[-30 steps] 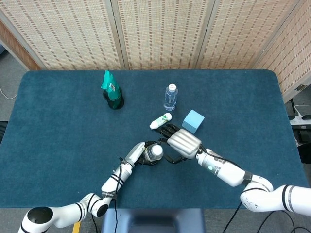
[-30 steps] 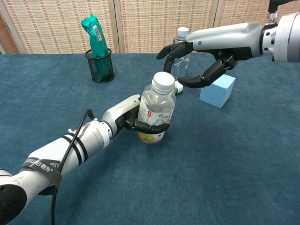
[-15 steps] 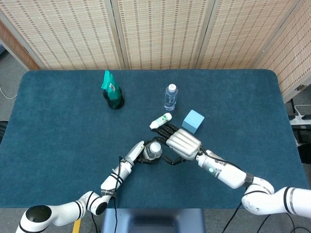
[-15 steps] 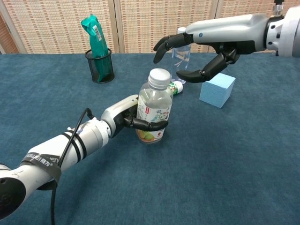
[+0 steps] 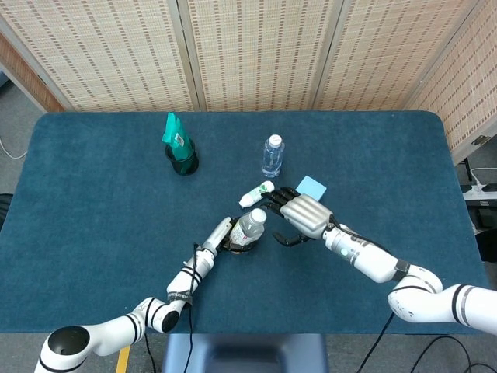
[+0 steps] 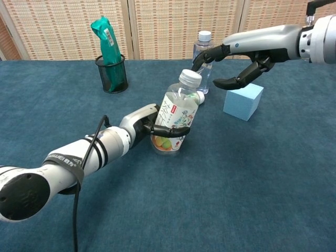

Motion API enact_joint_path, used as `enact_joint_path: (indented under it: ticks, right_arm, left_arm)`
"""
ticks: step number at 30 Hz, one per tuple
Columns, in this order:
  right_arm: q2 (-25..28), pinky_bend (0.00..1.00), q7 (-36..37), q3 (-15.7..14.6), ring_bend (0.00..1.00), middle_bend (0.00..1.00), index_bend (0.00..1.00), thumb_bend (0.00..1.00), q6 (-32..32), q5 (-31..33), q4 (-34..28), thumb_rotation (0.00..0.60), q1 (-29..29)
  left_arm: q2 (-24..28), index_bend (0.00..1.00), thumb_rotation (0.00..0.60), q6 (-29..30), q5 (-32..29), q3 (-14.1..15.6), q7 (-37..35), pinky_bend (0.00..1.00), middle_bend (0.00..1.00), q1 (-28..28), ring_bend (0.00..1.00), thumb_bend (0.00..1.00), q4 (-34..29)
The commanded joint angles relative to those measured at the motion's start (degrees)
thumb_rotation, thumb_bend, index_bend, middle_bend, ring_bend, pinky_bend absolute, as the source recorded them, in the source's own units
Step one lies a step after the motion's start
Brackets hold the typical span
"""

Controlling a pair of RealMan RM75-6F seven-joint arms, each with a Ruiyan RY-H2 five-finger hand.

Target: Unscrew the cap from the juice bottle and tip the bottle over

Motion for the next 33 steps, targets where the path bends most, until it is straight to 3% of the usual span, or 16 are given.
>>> enact_joint_path:
  ticks: [1, 10, 33]
  right_arm:
    - [0.10, 0.00, 0.56, -0.02, 0.00, 0.00, 0.18, 0.45, 0.89, -0.44, 0.21, 0.316, -0.38]
    - [-0.31, 0.00, 1.26, -0.62, 0.00, 0.00, 0.18, 0.45, 0.96, -0.51, 1.39, 0.311, -0.57]
    - [-2.30, 0.00, -1.89, 0.13, 0.00, 0.00, 0.18, 0.45, 1.46, 1.95, 0.42, 0.310, 1.08]
  left_arm:
    - [0.20, 0.76, 0.600, 0.41, 0.36, -0.02, -0.50, 0.34, 0.86, 0.25, 0.52, 0.98, 0.02]
    - [0.95, 0.76, 0.600, 1.58, 1.78, 0.19, -3.94, 0.34, 0.86, 1.13, 0.52, 0.98, -0.79]
    - [0.04, 0.76, 0.600, 0.11, 1.56, 0.46, -2.99, 0.34, 0.87, 0.64, 0.52, 0.98, -1.43]
